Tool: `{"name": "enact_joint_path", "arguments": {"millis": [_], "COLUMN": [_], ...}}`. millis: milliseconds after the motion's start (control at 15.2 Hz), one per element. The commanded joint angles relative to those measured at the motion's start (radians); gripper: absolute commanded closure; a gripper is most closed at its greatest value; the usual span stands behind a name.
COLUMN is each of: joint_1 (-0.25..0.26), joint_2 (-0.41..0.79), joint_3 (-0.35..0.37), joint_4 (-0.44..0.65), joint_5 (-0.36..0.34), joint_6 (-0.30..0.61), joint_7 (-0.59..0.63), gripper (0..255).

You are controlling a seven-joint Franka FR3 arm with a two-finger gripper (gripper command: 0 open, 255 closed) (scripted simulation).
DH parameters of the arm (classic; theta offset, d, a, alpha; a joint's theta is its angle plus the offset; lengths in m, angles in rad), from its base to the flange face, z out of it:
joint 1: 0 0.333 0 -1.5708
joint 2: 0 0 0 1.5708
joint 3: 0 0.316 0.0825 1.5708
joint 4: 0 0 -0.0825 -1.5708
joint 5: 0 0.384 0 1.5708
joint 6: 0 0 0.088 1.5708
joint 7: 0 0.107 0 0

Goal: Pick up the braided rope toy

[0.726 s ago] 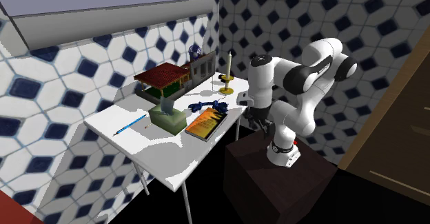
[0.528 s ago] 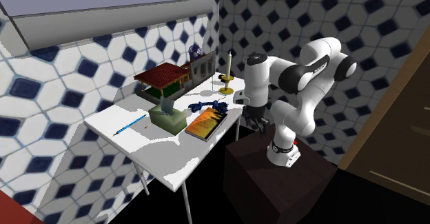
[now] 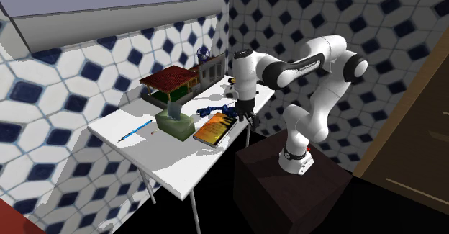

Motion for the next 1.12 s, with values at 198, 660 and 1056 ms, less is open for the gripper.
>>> {"name": "enact_joint_path", "arguments": {"millis": [198, 660, 1056], "joint_1": [-0.033, -0.063, -0.087], "joint_2": [0.103, 0.286, 0.477], "joint_3": [-0.099, -0.233, -0.342], "joint_4": [0.080, 0.241, 0.422], "joint_5": [-0.046, -0.061, -0.017], "joint_6": [0.034, 0.071, 0.082], "joint_7": [-0.106, -0.260, -0.405], "gripper": [0, 0, 0]}}
